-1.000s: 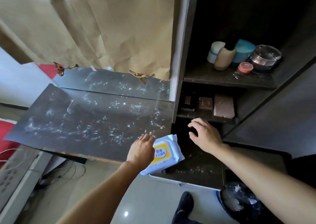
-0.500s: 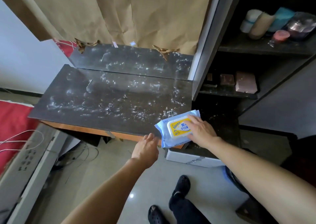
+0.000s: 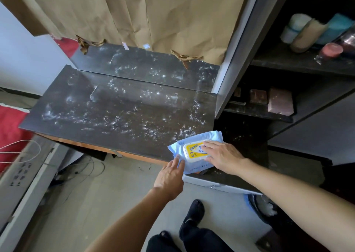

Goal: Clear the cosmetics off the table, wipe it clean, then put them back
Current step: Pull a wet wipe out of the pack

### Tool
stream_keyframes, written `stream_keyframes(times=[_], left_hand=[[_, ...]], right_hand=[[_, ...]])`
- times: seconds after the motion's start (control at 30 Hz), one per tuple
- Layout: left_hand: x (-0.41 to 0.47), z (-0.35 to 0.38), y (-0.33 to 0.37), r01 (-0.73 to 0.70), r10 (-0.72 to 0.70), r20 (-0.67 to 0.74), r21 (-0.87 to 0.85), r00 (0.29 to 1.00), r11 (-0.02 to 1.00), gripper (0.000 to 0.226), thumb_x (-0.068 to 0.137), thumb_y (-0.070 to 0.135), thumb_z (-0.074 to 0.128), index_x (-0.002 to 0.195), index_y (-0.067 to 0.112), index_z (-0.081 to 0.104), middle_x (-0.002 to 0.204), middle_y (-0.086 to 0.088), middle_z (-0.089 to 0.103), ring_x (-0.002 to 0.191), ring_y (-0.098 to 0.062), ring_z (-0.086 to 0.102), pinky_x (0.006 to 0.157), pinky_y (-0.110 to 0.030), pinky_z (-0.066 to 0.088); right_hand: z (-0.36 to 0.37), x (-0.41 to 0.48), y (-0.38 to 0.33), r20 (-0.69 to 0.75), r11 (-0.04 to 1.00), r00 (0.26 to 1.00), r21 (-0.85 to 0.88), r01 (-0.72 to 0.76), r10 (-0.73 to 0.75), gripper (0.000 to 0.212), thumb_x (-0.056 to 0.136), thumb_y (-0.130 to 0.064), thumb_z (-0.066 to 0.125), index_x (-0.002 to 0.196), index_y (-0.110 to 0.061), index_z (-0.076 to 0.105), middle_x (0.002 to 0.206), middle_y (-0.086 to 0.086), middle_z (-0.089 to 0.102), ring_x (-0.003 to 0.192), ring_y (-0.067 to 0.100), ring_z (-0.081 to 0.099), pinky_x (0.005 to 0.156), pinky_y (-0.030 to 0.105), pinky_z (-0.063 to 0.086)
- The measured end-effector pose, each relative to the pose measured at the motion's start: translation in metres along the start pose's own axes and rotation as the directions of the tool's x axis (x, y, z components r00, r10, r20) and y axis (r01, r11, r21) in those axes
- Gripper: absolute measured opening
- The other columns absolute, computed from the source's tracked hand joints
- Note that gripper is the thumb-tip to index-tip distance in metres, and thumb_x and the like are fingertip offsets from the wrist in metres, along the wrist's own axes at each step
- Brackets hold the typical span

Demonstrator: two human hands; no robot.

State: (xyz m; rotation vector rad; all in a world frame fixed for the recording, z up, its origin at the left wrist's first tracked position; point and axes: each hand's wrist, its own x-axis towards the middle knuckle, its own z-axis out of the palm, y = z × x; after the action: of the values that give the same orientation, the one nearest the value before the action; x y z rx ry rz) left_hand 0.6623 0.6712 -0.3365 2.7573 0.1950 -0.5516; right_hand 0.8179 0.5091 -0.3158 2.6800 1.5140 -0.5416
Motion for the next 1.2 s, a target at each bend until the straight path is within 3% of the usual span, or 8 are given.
stream_keyframes(times=[0.17, 0.27, 0.37, 0.47, 0.73, 0.87, 1.03, 1.2], left_hand=[[0.002, -0.002, 0.0, 0.032, -0.031, 0.012, -0.04, 0.999, 0.999, 0.063, 0.088, 0.013, 0.044, 0.147, 0.012, 0.021, 0.157, -0.007, 0.016, 0.138, -0.025, 0.028, 0.111, -0.032, 0.026], [0.007, -0.011, 0.001, 0.076, -0.079, -0.023, -0.113, 0.997, 0.991, 0.042, 0.093, 0.021, 0.043, 0.134, 0.015, 0.043, 0.141, -0.005, 0.041, 0.124, -0.026, 0.043, 0.097, -0.035, 0.037], [0.021, -0.028, 0.0, 0.101, -0.124, -0.149, -0.152, 0.981, 0.983, 0.032, 0.094, 0.02, 0.042, 0.124, 0.016, 0.053, 0.124, -0.005, 0.051, 0.114, -0.028, 0.048, 0.086, -0.037, 0.042], [0.041, -0.039, -0.005, 0.032, -0.049, -0.191, -0.088, 0.98, 0.996, 0.046, 0.093, 0.014, 0.044, 0.138, 0.024, 0.044, 0.141, -0.007, 0.037, 0.122, -0.028, 0.04, 0.093, -0.037, 0.041], [0.074, -0.044, -0.01, 0.104, -0.121, -0.041, -0.283, 0.992, 0.954, 0.056, 0.094, 0.016, 0.044, 0.148, 0.02, 0.028, 0.144, -0.003, 0.041, 0.128, -0.025, 0.037, 0.103, -0.035, 0.035], [0.068, -0.04, -0.012, 0.083, -0.099, -0.041, -0.28, 0.994, 0.956, 0.057, 0.093, 0.017, 0.049, 0.146, 0.022, 0.031, 0.139, -0.001, 0.042, 0.127, -0.023, 0.036, 0.099, -0.034, 0.038], [0.054, -0.031, -0.02, 0.045, -0.076, -0.103, -0.277, 0.992, 0.96, 0.048, 0.092, 0.017, 0.053, 0.139, 0.024, 0.045, 0.142, 0.004, 0.039, 0.128, -0.019, 0.035, 0.1, -0.029, 0.038], [0.048, -0.031, -0.02, 0.031, -0.081, -0.213, -0.23, 0.974, 0.973, 0.036, 0.085, 0.009, 0.058, 0.119, 0.018, 0.062, 0.118, -0.005, 0.052, 0.109, -0.028, 0.048, 0.08, -0.033, 0.047]], right_hand=[[-0.024, 0.012, 0.013, 0.021, 0.979, 0.997, 0.187, -0.079, 0.076, 0.028, 0.097, -0.039, 0.043, 0.109, -0.024, 0.063, 0.114, -0.002, 0.064, 0.104, 0.025, 0.059, 0.08, 0.036, 0.047], [-0.034, 0.031, 0.021, -0.045, 0.88, 0.971, 0.435, -0.193, 0.235, 0.028, 0.094, -0.04, 0.047, 0.094, -0.019, 0.066, 0.093, 0.0, 0.067, 0.091, 0.021, 0.061, 0.077, 0.035, 0.048], [-0.036, 0.05, 0.021, -0.154, 0.815, 0.887, 0.486, -0.316, 0.436, 0.028, 0.091, -0.043, 0.053, 0.101, -0.02, 0.065, 0.098, -0.001, 0.059, 0.09, 0.019, 0.055, 0.076, 0.033, 0.047], [-0.034, 0.053, 0.014, -0.165, 0.668, 0.76, 0.615, -0.419, 0.629, 0.021, 0.085, -0.038, 0.06, 0.093, -0.019, 0.057, 0.091, -0.002, 0.057, 0.08, 0.021, 0.057, 0.07, 0.034, 0.048], [-0.015, 0.027, -0.009, 0.148, 0.728, 0.772, 0.262, -0.634, 0.618, 0.025, 0.075, -0.046, 0.066, 0.08, -0.022, 0.068, 0.089, 0.001, 0.067, 0.089, 0.026, 0.064, 0.067, 0.026, 0.041], [-0.01, 0.036, -0.005, 0.314, 0.506, 0.676, 0.475, -0.72, 0.667, 0.015, 0.069, -0.03, 0.071, 0.062, -0.017, 0.067, 0.071, -0.002, 0.066, 0.074, 0.021, 0.064, 0.061, 0.025, 0.045], [-0.025, 0.037, -0.006, 0.293, 0.332, 0.782, 0.782, -0.527, 0.551, 0.021, 0.074, -0.01, 0.073, 0.057, -0.008, 0.061, 0.054, -0.001, 0.052, 0.05, 0.01, 0.045, 0.042, 0.013, 0.034], [-0.02, 0.044, 0.005, 0.197, 0.55, 0.779, 0.608, -0.573, 0.595, 0.024, 0.077, -0.012, 0.058, 0.054, -0.018, 0.055, 0.056, -0.001, 0.051, 0.055, 0.017, 0.047, 0.057, 0.027, 0.041]])
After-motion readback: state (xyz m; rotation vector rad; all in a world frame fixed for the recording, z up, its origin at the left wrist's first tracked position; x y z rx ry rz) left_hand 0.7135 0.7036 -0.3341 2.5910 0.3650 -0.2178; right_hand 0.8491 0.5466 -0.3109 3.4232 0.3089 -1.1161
